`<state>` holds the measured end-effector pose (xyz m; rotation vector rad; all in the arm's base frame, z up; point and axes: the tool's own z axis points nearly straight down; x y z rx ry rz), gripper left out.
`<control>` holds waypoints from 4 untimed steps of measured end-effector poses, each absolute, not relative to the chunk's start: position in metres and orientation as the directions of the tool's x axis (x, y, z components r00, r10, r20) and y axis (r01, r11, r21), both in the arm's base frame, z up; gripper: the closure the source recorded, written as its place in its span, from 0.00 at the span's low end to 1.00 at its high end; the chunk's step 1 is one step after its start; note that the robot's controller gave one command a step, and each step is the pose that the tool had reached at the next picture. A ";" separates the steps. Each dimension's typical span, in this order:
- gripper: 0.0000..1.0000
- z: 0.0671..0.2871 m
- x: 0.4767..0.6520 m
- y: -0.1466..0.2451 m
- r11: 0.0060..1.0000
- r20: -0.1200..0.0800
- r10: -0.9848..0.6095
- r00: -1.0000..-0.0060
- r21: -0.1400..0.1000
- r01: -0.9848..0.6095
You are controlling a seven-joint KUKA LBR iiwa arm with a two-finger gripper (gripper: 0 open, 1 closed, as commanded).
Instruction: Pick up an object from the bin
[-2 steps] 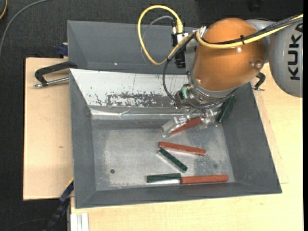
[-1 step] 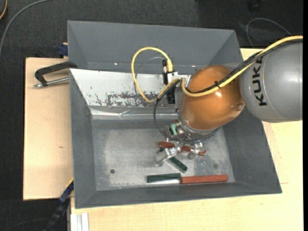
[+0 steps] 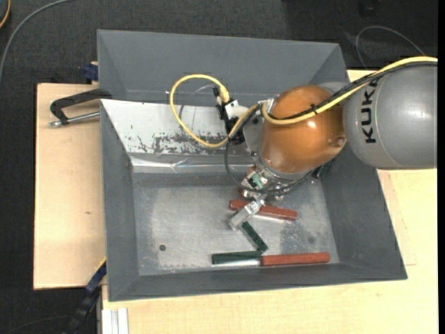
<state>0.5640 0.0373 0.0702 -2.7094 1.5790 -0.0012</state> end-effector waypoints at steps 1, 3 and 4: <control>1.00 0.073 0.565 0.038 -0.493 -0.001 -0.870 0.493 -0.005 -0.870; 0.00 0.101 0.563 0.035 -0.496 -0.002 -0.868 0.496 -0.004 -0.868; 0.00 0.070 0.579 0.062 -0.577 -0.003 -0.817 0.577 -0.005 -0.817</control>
Offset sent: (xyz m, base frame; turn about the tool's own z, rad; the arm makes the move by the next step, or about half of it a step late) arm 0.0000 0.0000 0.0000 0.0000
